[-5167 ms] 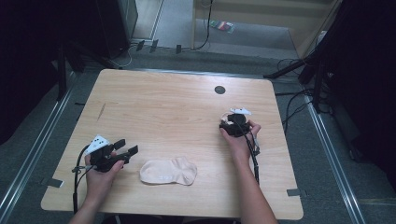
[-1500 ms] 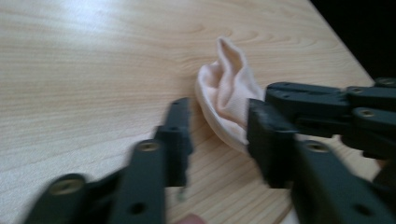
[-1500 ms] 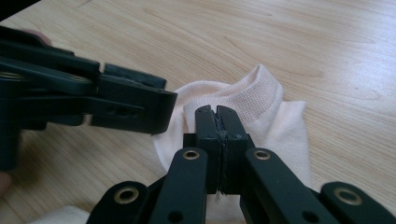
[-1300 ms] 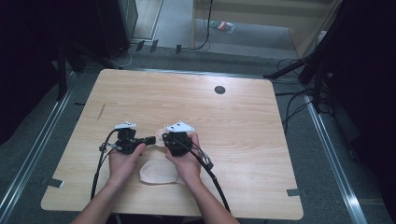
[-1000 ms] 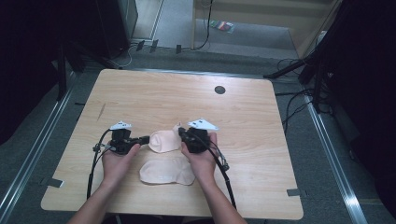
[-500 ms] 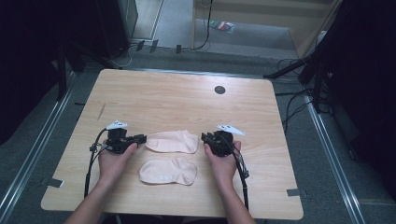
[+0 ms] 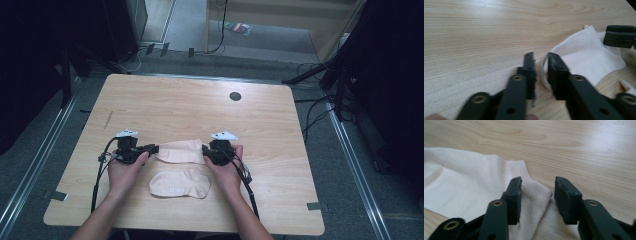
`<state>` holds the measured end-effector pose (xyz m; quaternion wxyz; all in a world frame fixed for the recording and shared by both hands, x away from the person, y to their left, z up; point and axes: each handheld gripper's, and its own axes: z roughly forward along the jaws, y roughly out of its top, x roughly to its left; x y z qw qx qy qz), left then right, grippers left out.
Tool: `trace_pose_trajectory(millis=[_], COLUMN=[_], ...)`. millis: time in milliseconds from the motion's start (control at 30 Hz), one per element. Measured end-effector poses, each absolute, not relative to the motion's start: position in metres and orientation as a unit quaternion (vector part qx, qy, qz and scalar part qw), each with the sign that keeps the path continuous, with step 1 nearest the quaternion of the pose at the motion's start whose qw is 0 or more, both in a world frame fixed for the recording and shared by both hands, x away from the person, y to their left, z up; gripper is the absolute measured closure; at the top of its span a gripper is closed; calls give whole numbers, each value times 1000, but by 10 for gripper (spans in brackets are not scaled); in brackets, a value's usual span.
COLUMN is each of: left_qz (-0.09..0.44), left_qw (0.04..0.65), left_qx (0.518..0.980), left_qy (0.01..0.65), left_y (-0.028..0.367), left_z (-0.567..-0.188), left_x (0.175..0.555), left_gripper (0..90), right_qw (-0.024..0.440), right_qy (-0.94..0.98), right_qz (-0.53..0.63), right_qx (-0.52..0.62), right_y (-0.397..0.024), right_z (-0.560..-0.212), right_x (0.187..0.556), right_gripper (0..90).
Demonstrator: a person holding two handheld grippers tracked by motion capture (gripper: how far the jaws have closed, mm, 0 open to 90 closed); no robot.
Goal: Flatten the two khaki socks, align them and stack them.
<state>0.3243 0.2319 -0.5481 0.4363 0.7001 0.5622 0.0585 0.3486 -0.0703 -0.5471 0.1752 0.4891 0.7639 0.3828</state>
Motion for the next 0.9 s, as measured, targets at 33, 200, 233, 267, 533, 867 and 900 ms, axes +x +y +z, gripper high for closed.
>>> trace_pose_trajectory(millis=[33, 200, 233, 267, 533, 867, 900], left_qz=[55, 57, 59, 59, 63, 84, 88], left_qw=[438, 452, 452, 453, 474, 480, 479], left_qx=[703, 709, 713, 714, 715, 714, 715], left_qy=[558, 538, 533, 530, 511, 503, 503], left_y=[233, 234, 235, 235, 240, 254, 258], left_z=[-548, -542, -540, -539, -526, -516, -515], left_x=[324, 319, 317, 316, 296, 261, 258], left_gripper=[863, 900, 900, 900, 900, 900, 900], right_qw=[181, 186, 184, 182, 168, 167, 164], right_qy=[768, 771, 767, 763, 754, 747, 744], right_qz=[378, 381, 387, 394, 427, 447, 448], right_qx=[484, 475, 478, 479, 469, 463, 468], right_y=[-69, -68, -71, -73, -87, -101, -104], right_z=[-547, -541, -539, -536, -510, -501, -500], right_x=[348, 342, 341, 340, 317, 281, 278], right_gripper=[674, 861, 865, 866, 867, 881, 884])
